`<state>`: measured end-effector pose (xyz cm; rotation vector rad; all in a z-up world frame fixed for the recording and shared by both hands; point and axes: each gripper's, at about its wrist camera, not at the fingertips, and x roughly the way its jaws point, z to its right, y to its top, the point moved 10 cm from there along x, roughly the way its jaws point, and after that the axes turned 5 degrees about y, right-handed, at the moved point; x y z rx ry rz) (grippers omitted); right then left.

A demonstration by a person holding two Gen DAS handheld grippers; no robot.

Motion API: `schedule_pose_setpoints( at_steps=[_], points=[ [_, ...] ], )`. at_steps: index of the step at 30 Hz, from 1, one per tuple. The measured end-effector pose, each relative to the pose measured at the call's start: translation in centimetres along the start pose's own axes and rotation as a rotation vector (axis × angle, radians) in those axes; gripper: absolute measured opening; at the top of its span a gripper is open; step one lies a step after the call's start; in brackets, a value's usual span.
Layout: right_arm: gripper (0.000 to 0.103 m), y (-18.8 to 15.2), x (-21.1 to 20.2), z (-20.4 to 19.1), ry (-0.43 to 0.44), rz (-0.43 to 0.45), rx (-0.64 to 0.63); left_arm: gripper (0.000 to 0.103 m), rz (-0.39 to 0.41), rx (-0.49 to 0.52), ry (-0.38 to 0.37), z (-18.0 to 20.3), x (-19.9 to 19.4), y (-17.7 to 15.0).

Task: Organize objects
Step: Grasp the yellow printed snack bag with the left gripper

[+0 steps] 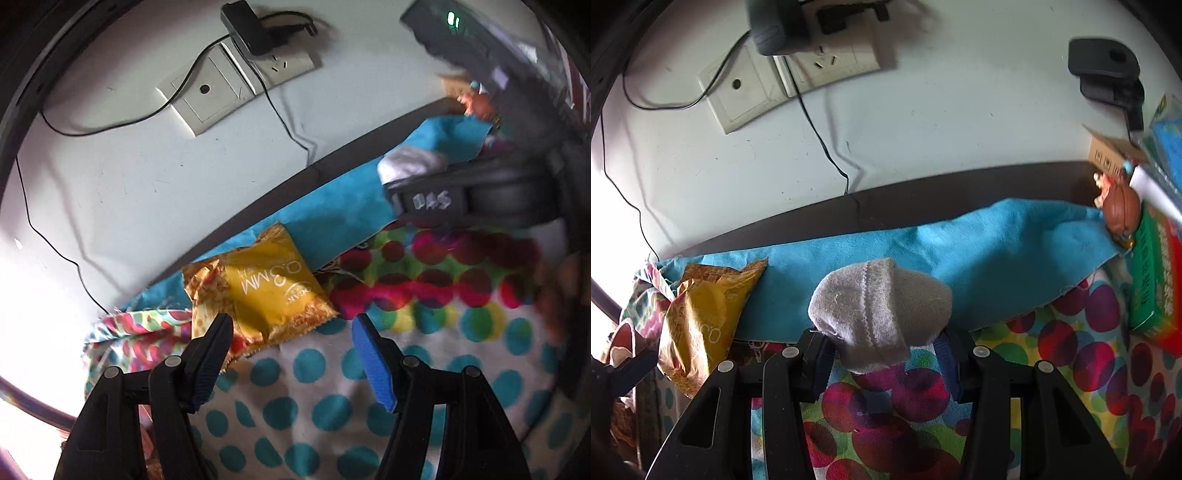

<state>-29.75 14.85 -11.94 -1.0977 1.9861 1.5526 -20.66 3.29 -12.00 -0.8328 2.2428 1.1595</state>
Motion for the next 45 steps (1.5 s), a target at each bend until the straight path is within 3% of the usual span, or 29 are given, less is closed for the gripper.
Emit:
schedule_pose_setpoints(
  at_steps=[7,14,19,24,32,45],
  points=[
    [0.045,0.1,-0.2,-0.9,-0.022,0.008,-0.055,0.069,-0.029,-0.024,0.118,-1.5,3.0,0.5],
    [0.045,0.0,-0.1,-1.3,-0.03,0.003,-0.077,0.066,-0.049,-0.123,0.091,-2.6,4.5,0.1],
    [0.046,-0.1,0.2,-1.2,-0.025,-0.009,-0.071,0.045,-0.049,-0.16,0.101,-3.4,4.8,0.0],
    [0.046,-0.1,0.3,-1.0,-0.033,-0.013,-0.067,0.03,-0.018,-0.225,0.096,-4.4,4.1,-0.1],
    [0.046,-0.1,0.2,-1.5,-0.052,-0.012,-0.099,0.025,0.016,-0.297,0.09,-5.5,3.3,0.1],
    [0.046,-0.4,0.2,-1.4,-0.074,-0.03,-0.114,0.025,0.031,-0.4,-0.017,-6.4,2.2,-0.3]
  ],
)
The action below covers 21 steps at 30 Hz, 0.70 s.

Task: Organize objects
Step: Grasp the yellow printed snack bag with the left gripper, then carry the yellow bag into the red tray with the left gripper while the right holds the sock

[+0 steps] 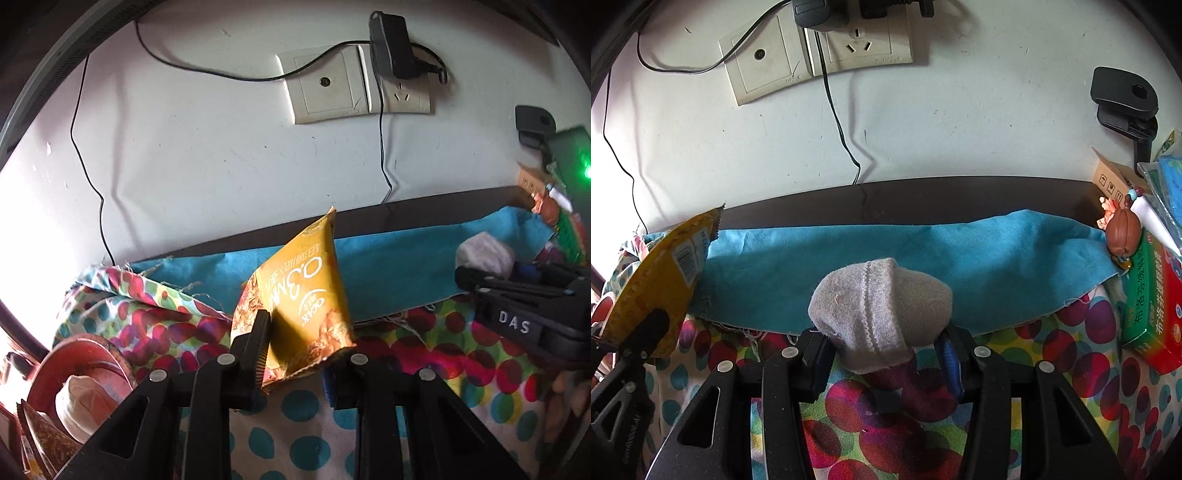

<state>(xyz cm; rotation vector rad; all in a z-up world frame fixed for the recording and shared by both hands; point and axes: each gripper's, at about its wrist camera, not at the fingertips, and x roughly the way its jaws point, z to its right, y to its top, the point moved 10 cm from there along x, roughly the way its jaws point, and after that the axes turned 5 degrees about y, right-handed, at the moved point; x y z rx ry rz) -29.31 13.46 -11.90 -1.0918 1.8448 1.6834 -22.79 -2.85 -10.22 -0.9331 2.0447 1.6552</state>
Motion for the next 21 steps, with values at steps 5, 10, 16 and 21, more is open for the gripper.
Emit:
schedule_pose_setpoints(
  at_steps=[5,10,16,21],
  points=[
    [0.046,-0.1,-0.2,0.3,-0.009,-0.001,0.005,0.025,0.002,-0.038,-0.038,-0.5,-0.8,-0.2],
    [0.046,0.1,0.3,-0.1,-0.019,-0.005,-0.002,0.023,0.01,-0.07,-0.09,-1.1,-1.9,-0.2],
    [0.046,0.2,0.4,-0.1,-0.027,-0.007,-0.007,0.023,0.013,-0.117,-0.154,-1.5,-3.4,0.2],
    [0.046,0.3,0.6,-0.1,-0.033,-0.009,-0.011,0.023,0.045,-0.131,-0.184,-2.0,-5.7,1.0]
  ],
)
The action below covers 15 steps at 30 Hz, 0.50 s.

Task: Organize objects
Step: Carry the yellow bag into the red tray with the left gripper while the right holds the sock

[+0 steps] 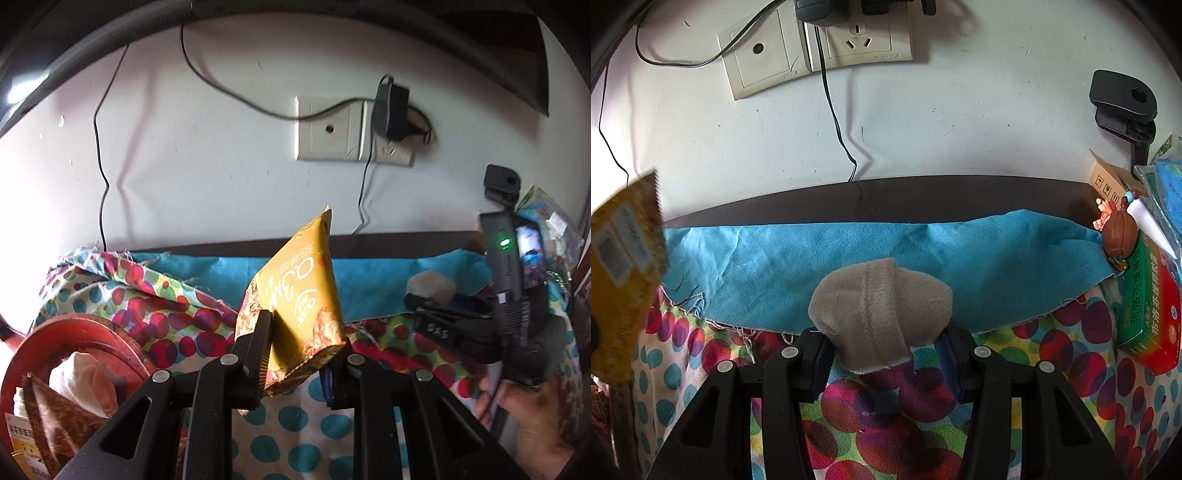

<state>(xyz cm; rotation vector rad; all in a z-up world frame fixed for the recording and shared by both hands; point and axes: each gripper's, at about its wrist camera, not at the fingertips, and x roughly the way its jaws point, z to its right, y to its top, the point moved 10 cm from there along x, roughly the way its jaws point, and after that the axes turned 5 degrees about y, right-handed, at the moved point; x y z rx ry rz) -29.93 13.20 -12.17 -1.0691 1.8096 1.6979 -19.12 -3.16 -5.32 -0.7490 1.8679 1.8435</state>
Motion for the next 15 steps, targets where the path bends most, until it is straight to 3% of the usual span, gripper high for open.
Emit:
schedule_pose_setpoints(
  at_steps=[7,15],
  points=[
    [0.046,-0.1,0.0,0.0,-0.005,-0.002,-0.005,0.023,0.055,-0.043,-0.054,-0.7,-4.3,1.5],
    [0.046,-0.2,0.1,0.0,-0.014,-0.004,-0.012,0.023,0.129,-0.067,0.003,-5.2,-9.7,2.8]
  ],
)
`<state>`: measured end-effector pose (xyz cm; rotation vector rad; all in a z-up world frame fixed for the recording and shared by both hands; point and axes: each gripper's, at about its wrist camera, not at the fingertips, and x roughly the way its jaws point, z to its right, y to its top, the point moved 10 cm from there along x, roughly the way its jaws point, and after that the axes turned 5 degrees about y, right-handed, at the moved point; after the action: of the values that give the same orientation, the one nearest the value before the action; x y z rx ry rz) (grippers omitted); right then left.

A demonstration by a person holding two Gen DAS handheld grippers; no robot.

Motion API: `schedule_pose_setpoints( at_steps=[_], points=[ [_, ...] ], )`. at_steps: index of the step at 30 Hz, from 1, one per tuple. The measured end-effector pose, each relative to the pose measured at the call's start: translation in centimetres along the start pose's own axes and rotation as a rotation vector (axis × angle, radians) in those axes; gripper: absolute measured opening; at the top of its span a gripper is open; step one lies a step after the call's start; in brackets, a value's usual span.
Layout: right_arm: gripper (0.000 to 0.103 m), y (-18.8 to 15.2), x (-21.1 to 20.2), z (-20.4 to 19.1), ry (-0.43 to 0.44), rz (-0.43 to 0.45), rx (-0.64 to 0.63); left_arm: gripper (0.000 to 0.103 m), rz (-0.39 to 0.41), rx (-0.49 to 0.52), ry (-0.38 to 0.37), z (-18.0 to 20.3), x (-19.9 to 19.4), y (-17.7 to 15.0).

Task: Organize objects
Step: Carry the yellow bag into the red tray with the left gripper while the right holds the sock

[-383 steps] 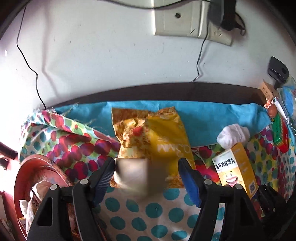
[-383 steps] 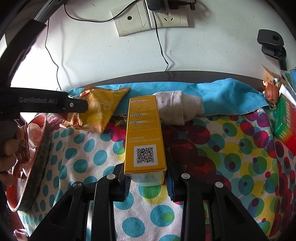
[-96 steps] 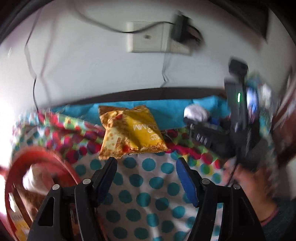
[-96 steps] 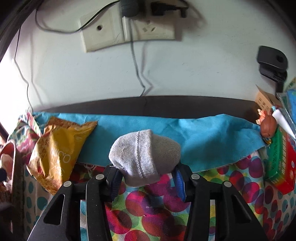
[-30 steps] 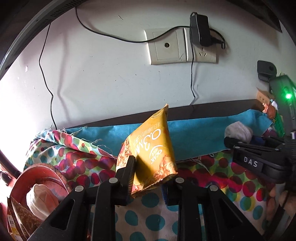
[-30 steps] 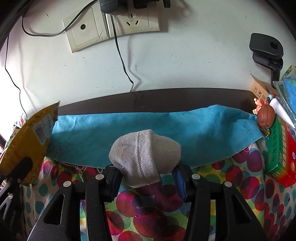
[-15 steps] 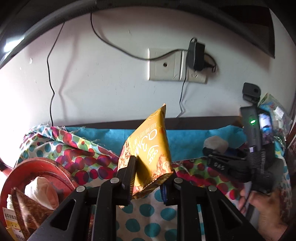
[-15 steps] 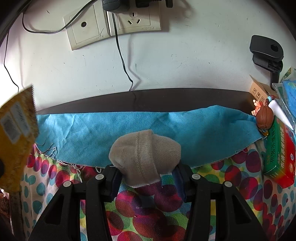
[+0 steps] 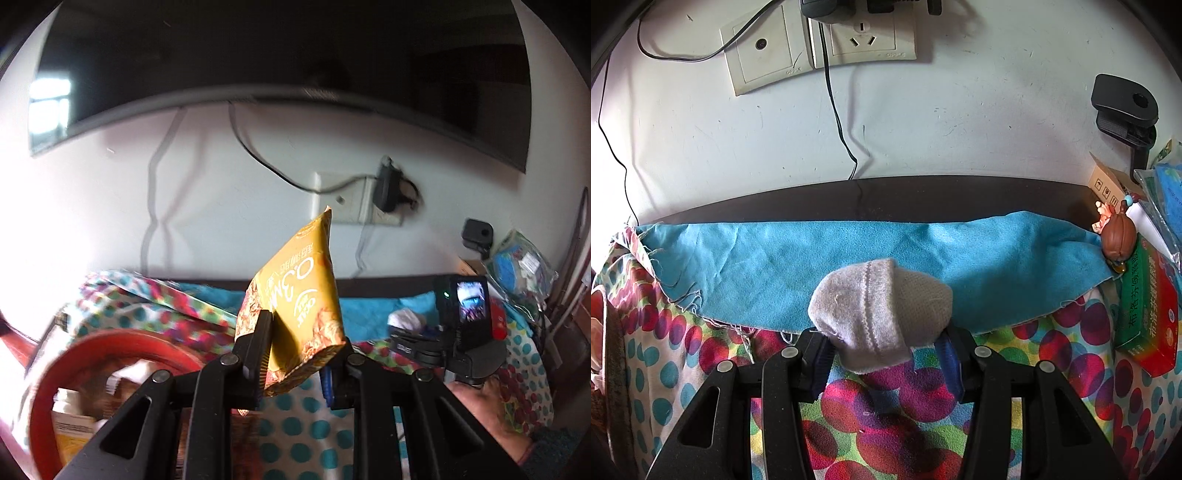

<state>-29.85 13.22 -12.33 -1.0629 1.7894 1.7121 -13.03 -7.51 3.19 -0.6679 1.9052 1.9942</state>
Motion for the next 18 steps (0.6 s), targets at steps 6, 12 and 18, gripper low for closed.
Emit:
schedule_pose_setpoints(
  at_steps=[6,12,18],
  points=[
    [0.047,0.0,0.1,-0.1,-0.008,-0.003,-0.006,0.023,0.017,-0.034,0.112,-6.2,-2.6,0.4],
    [0.047,0.0,0.2,-0.1,-0.013,-0.005,-0.01,0.023,-0.021,-0.094,0.219,-12.1,-3.1,-1.4],
    [0.047,0.0,0.3,-0.2,-0.019,-0.007,-0.017,0.023,-0.062,-0.108,0.331,-16.5,-2.5,-3.9]
  ],
)
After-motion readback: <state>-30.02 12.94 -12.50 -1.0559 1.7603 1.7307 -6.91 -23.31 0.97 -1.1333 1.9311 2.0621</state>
